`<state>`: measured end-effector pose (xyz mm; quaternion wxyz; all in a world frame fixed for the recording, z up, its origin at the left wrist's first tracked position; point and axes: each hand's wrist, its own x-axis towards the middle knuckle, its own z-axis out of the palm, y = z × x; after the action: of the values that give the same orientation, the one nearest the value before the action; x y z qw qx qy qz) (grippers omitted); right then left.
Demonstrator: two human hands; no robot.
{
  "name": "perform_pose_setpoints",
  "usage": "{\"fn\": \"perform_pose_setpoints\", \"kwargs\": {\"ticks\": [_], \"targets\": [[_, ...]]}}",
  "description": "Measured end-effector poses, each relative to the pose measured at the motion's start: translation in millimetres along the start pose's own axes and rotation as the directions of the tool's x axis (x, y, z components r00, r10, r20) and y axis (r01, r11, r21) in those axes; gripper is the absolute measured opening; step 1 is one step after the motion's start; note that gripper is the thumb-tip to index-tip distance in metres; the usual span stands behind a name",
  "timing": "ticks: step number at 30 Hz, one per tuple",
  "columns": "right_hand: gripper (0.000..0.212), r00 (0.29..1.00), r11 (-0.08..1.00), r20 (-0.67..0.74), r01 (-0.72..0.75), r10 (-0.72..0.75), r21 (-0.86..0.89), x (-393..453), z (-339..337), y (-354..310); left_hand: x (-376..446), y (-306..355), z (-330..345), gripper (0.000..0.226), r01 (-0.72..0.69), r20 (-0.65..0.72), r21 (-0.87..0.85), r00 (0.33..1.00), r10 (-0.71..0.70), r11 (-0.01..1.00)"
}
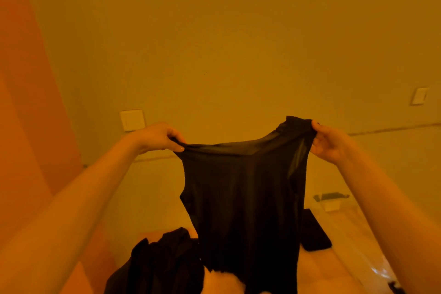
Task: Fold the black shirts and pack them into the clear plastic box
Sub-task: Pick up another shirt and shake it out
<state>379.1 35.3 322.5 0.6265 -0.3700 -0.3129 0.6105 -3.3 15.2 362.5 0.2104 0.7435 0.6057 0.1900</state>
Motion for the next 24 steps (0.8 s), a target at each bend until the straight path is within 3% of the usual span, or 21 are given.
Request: {"fn": "perform_pose_setpoints", "kwargs": {"ticks": [2,6,8,11,19,24], "targets": [[0.011,0.999,0.998,-0.003,0.052,-0.052,-0.022,-1.5,0.7,3.2,-2.7,1.4,4.5,0.005,-0.020,-0.107,-0.076,0.994,0.012,0.997],[0.009,0.997,0.994,-0.038,0.071,-0.074,-0.081,-12.4,4.3,8.0,-2.3,-3.8,24.0,0.013,-0.033,-0.221,-0.386,0.974,-0.057,0.922],[0.007,0.996,0.992,-0.061,0.058,-0.065,-0.112,-16.5,3.8,10.1,0.0,-6.5,38.4,0.015,-0.038,-0.239,-0.585,0.963,-0.127,0.810],[0.005,0.992,0.987,-0.092,0.071,-0.085,-0.141,-18.0,-0.4,16.9,1.7,-7.2,59.0,0.017,-0.044,-0.209,-0.835,0.947,-0.243,0.548],[0.017,0.983,0.964,-0.168,0.034,-0.081,-0.264,-3.0,-22.6,62.4,21.4,-31.5,101.5,0.017,0.070,-0.156,-0.790,0.938,-0.310,0.609],[0.020,0.975,0.923,-0.220,-0.106,0.024,-0.369,51.2,-48.6,108.1,57.5,-73.2,145.9,0.022,0.235,0.044,-0.791,0.943,-0.330,0.565]]}}
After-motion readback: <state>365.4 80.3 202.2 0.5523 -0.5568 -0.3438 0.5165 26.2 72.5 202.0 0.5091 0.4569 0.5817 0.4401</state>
